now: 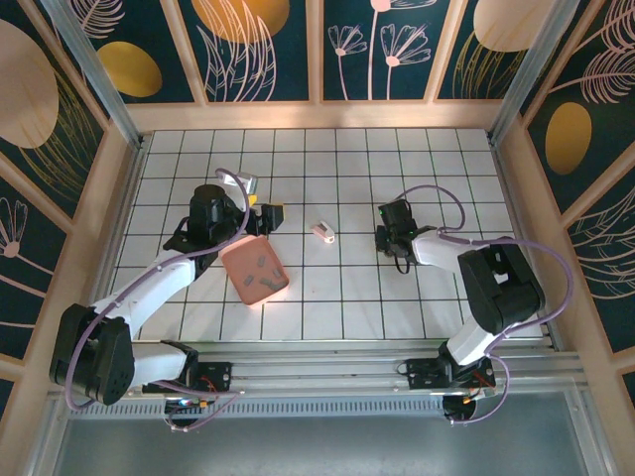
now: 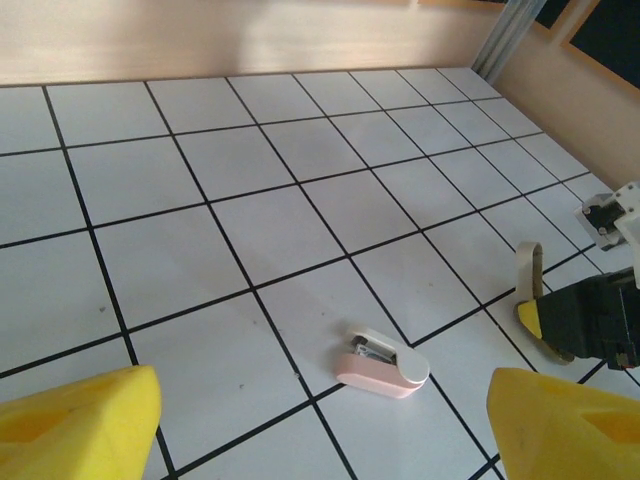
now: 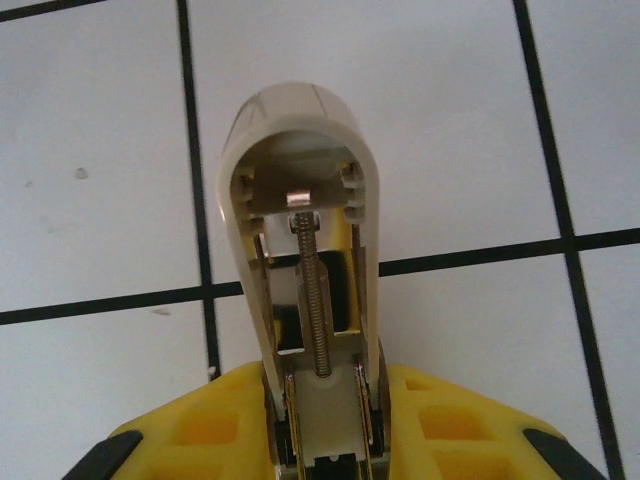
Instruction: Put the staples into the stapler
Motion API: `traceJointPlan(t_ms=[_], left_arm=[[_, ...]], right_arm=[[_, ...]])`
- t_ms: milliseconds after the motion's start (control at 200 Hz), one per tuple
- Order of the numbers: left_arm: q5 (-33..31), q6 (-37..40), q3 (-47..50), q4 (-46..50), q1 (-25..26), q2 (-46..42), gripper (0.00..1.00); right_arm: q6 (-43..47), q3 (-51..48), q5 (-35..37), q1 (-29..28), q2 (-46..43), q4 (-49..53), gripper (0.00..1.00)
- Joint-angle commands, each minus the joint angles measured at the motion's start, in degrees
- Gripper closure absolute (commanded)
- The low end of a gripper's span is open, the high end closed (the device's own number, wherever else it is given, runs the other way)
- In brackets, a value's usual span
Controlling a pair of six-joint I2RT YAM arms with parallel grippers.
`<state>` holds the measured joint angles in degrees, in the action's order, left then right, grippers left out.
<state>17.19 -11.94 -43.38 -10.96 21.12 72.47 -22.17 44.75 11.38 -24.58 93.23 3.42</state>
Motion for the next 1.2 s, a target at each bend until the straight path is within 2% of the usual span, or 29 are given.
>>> traceJointPlan(t_ms=[0, 80, 200, 285, 455, 621, 866, 1036, 1191], left_arm=[[-1.27, -1.33, 0.08, -1.78, 0.23, 0.08, 0.16], [-1.29, -1.25, -0.14, -1.84, 0.23, 0.56, 0.16], [-1.29, -1.3, -0.65, -1.85, 0.23, 1.39, 0.16], [-1.26, -1.27, -1.05, -1.62, 0.22, 1.78, 0.15], [-2.93, -2.73, -1.71, -0.25, 0.23, 1.8, 0.14], [-5.99, -7.35, -1.83, 2.35, 0.19, 1.55, 0.1], [-6.82, -14.94, 0.05, 4.39, -1.59, 1.22, 0.08], [-6.03, -18.75, 3.09, 3.32, -5.07, -0.8, 0.08], [-6.12, -18.3, 3.56, 4.05, -6.56, -2.28, 0.08]], right_arm=[[0.8, 1.92, 2.67, 0.87, 0.64, -0.11, 0.77], [1.34, 1.96, 1.56, 1.06, 0.76, -0.18, 0.73], [1.79, 1.52, -0.4, 1.01, -0.25, -0.37, 0.58], [2.21, 1.41, -0.67, 0.91, -1.94, 0.1, 0.52], [5.22, 2.82, -0.89, 0.63, -8.89, 4.1, 0.51], [14.4, 4.33, -10.19, -1.61, -12.04, 2.54, 0.5], [25.08, 12.73, -14.4, -10.03, -2.24, 3.33, 0.34], [27.73, 19.79, -16.15, -12.22, 6.9, 5.27, 0.3], [28.93, 24.24, -18.68, -12.42, 13.08, 6.48, 0.29]])
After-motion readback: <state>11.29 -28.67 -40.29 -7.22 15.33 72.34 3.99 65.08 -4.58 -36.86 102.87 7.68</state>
